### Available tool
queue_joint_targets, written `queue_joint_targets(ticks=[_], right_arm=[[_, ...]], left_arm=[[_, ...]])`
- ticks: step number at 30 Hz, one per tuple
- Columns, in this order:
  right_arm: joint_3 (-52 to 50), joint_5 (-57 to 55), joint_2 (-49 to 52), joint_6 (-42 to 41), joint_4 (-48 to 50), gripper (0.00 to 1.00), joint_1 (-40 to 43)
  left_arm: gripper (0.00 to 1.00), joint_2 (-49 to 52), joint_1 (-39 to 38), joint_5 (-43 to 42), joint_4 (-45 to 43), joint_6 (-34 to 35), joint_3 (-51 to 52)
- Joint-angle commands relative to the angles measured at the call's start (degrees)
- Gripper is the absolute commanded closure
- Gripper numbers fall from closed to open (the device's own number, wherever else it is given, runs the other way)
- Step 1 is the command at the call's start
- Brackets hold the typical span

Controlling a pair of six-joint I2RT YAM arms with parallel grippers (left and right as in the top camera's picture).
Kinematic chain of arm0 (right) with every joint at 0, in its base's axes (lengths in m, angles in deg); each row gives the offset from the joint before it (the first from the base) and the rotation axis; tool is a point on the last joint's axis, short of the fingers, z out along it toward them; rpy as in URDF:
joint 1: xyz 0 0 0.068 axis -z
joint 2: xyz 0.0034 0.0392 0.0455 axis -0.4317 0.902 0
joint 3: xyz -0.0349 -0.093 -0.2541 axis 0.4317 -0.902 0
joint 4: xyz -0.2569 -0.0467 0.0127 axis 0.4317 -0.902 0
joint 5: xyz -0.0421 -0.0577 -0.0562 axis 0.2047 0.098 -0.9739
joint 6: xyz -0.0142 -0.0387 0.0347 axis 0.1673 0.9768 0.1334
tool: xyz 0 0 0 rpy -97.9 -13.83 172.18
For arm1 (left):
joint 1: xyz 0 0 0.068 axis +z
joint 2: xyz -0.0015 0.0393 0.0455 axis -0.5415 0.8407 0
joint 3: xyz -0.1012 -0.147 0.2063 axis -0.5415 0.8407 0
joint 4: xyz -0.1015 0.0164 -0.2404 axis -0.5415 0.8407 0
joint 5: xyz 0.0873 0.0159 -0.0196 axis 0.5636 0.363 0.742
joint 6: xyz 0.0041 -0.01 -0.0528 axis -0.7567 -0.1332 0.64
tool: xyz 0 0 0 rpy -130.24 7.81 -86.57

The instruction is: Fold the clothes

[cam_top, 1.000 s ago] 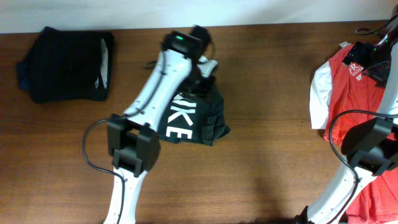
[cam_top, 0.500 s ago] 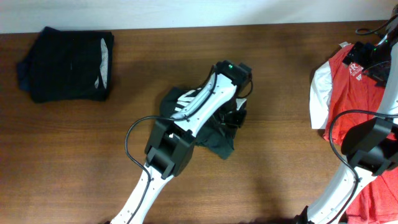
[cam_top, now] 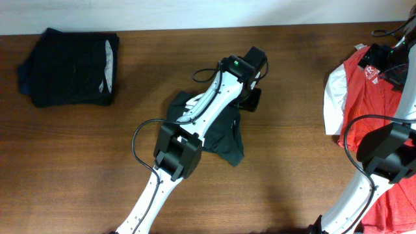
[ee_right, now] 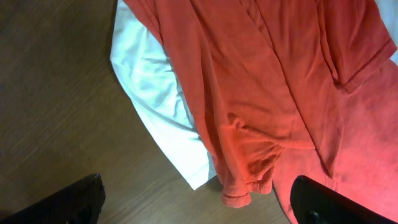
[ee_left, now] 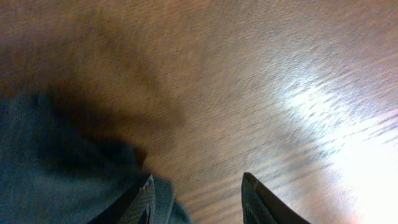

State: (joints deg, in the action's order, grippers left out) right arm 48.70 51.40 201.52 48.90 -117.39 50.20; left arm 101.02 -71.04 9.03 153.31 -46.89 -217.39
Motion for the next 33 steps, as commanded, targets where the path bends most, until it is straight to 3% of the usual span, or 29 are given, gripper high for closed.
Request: queue_joint_targets(ticks=[1,4,10,13,26,33], right_arm=[[0.2,-0.7,-0.5,-0.3,0.0,0.01,0.2],[0.2,-0.7,-0.5,-0.3,0.0,0.01,0.2],[0.2,-0.7,-0.5,-0.3,0.0,0.01,0.2],[0.2,-0.7,-0.5,-0.3,0.0,0.01,0.2],[0.2,-0.7,-0.5,-0.3,0.0,0.01,0.2],[0.2,-0.7,-0.5,-0.3,0.0,0.01,0.2]], left_arm=[[0.55,0.4,-0.5,0.2,-1.1,0.5,-0.7],[0.64,-1.9,-0.6,2.4,6.7,0.6,-0.9],[0.63,-4.3,-2.7,1.9,13.4,0.6,-0.8],[0.51,-4.2,-4.9,2.1,16.5,1.9,0.1],[0.51,-4.2,-4.8,5.1,-2.6,1.8,15.9],[0.50,-4.2,-4.8,3.0,-11.6,1.8,16.1]])
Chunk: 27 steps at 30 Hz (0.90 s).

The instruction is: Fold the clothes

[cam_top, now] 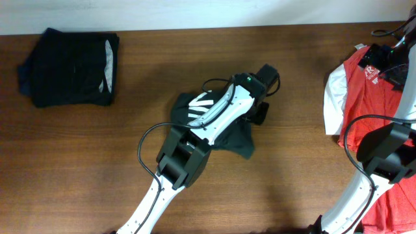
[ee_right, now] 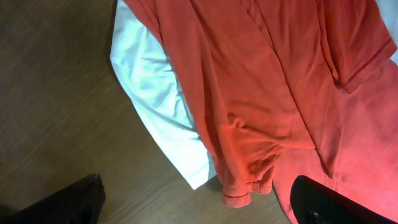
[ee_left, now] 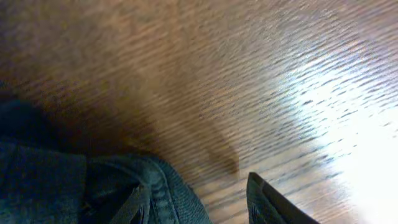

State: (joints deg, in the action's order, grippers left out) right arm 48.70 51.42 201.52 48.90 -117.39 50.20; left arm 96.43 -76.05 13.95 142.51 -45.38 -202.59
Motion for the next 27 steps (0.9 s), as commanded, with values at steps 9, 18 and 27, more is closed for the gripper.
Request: queue_joint_targets(ticks=[9,18,27], right_arm=[[0.2,-0.7,-0.5,-0.3,0.0,0.01,0.2],[0.2,-0.7,-0.5,-0.3,0.0,0.01,0.2],[0.2,-0.7,-0.5,-0.3,0.0,0.01,0.2]], left_arm=[[0.01,-6.2,0.7,-2.9,16.8,-1.2,-24.8],[0.01,-10.1,27.6,-10.1,33.5,-8.8,-22.6],[0.01,-10.3,33.8,-2.5,33.5,-9.1,2.4]])
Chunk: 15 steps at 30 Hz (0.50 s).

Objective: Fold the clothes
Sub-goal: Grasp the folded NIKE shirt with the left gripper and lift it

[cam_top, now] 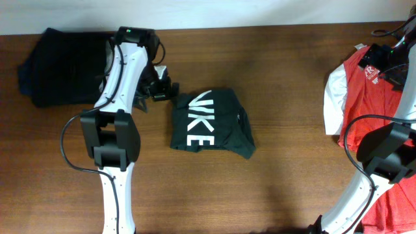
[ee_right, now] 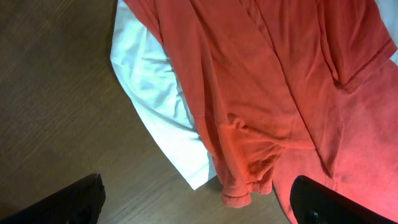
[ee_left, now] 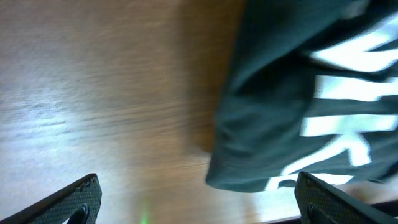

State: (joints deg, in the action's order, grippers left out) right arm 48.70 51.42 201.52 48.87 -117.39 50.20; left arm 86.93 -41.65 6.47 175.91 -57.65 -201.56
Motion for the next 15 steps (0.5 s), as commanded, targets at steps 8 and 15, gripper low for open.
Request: queue_joint_targets(ticks=[8,15], right_arm=[[0.2,-0.7,-0.5,-0.3,0.0,0.01,0.2],[0.2,-0.7,-0.5,-0.3,0.0,0.01,0.2]], left_arm=[[0.01,-18.5,-2.6,13.7,0.1,8.2,5.3],[0.01,-31.9,-2.6,-7.8,-32.3,3.8,47.0]])
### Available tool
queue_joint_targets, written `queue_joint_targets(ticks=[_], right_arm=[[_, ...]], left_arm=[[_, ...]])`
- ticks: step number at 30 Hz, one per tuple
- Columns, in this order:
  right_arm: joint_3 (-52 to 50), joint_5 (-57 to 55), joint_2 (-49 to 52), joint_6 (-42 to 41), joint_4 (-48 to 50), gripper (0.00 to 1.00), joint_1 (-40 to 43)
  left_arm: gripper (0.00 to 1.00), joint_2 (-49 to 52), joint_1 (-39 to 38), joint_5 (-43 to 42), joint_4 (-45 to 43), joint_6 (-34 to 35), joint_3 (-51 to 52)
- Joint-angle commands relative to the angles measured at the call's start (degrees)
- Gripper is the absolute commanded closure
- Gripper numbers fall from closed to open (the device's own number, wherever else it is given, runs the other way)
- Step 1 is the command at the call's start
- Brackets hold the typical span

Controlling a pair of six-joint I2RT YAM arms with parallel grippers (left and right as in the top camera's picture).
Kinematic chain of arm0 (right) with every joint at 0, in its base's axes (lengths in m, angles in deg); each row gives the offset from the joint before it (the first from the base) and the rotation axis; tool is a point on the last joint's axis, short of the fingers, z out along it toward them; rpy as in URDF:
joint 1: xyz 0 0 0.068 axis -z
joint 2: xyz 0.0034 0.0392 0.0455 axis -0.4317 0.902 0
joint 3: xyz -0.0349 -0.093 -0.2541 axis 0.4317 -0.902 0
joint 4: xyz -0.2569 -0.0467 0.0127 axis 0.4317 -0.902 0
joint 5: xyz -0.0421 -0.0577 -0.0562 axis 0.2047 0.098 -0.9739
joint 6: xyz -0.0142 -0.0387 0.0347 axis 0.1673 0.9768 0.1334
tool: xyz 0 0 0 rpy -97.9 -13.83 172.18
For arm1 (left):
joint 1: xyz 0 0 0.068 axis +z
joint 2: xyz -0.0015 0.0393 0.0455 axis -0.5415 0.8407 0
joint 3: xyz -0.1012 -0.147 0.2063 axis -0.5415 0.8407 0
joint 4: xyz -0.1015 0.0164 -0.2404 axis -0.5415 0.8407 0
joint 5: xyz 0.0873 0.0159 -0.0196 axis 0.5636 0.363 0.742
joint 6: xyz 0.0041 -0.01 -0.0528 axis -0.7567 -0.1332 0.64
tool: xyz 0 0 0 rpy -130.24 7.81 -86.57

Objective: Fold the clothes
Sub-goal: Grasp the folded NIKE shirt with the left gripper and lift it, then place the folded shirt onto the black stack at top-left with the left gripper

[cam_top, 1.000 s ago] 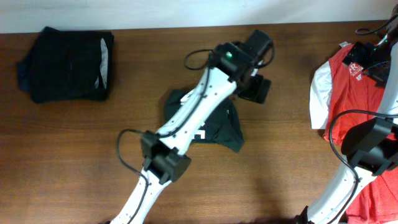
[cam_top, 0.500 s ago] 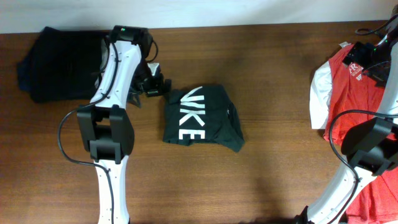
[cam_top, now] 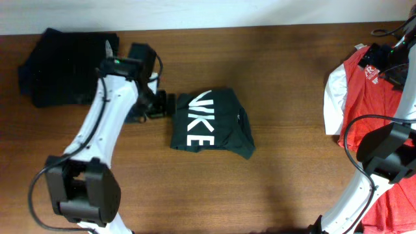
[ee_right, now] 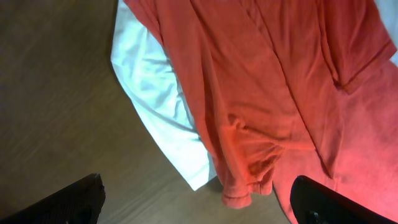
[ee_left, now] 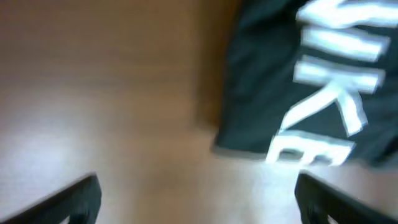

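A dark green shirt [cam_top: 211, 123] with white NIKE lettering lies folded into a compact rectangle at the table's middle. My left gripper [cam_top: 159, 105] hovers just off its left edge, open, with only bare wood between its fingers [ee_left: 68, 199]. The left wrist view is blurred and shows the shirt [ee_left: 305, 74] at the upper right. My right gripper [ee_right: 196, 199] stands open above the edge of a red shirt [ee_right: 280, 81] that lies over a white garment [ee_right: 165, 112] at the far right of the table.
A folded pile of dark clothes [cam_top: 68, 65] sits at the back left corner. Red and white garments [cam_top: 364, 91] are heaped at the right edge, under the right arm. Brown wooden tabletop [cam_top: 286, 182] runs along the front.
My left gripper has shifted a little toward the front, still open beside the shirt's left edge, and the arm's elbow has swung to the front. The shirt and right arm are unchanged.
My left gripper was at the right side of the crumpled green shirt, its fingers close together against the fabric. Then it was at the shirt's right edge with white lettering partly showing. Later it stood open at the left of the shirt, folded with NIKE up, as now.
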State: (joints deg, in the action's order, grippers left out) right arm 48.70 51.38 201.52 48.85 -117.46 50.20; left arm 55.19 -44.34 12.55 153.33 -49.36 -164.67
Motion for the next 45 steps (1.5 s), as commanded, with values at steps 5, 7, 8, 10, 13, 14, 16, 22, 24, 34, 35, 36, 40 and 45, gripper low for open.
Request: queue_joint_targets(ticks=[5,7,8,10,13,14,16,22,24,34,35,36,40,45], right_arm=[[0.2,-0.7,-0.5,-0.3,0.1,0.01,0.2],[0.2,-0.7,-0.5,-0.3,0.1,0.01,0.2],[0.2,-0.7,-0.5,-0.3,0.1,0.01,0.2],[0.2,-0.7,-0.5,-0.3,0.1,0.01,0.2],[0.2,-0.7,-0.5,-0.3,0.1,0.01,0.2],[0.2,-0.7,-0.5,-0.3,0.0,0.01,0.2],[0.2,-0.7,-0.5,-0.3,0.1,0.01,0.2],[0.2,-0.7,-0.5,-0.3,0.1,0.01,0.2],[0.2,-0.7,-0.5,-0.3,0.1,0.02,0.2],[0.2,-0.7,-0.5,-0.3,0.0,0.01,0.2],[0.2,-0.7,-0.5,-0.3,0.1,0.01,0.2],[0.2,-0.7,-0.5,-0.3,0.1,0.01,0.2],[0.2,-0.7,-0.5,-0.3,0.1,0.01,0.2],[0.2,-0.7,-0.5,-0.3,0.1,0.01,0.2]], left_arm=[[0.01,3.2,0.3,-23.1,-23.1,-6.6,17.0],[0.01,5.0,0.3,-18.8,-24.7,-7.3,17.0],[0.01,6.0,0.5,-14.4,-24.7,-7.3,17.0],[0.01,7.4,1.4,-13.7,-25.4,-7.4,17.0],[0.01,10.6,0.3,-16.7,-28.1,-7.3,17.0],[0.01,12.3,-0.5,-18.1,-29.7,-7.3,17.0],[0.06,14.4,-1.6,-22.6,-32.7,-7.3,17.0],[0.99,14.7,-1.4,-3.7,-34.3,-7.4,12.0],[0.99,14.7,-0.6,6.9,-34.4,-8.2,6.1],[0.99,14.7,7.8,35.7,-61.8,-30.9,-2.2],[0.99,14.7,8.1,36.5,-64.5,-34.3,-2.2],[0.99,14.7,8.1,44.4,-69.8,-35.2,-2.3],[0.98,14.7,9.2,47.6,-73.6,-35.2,-2.3],[0.97,14.7,14.0,47.7,-67.2,-23.4,-2.3]])
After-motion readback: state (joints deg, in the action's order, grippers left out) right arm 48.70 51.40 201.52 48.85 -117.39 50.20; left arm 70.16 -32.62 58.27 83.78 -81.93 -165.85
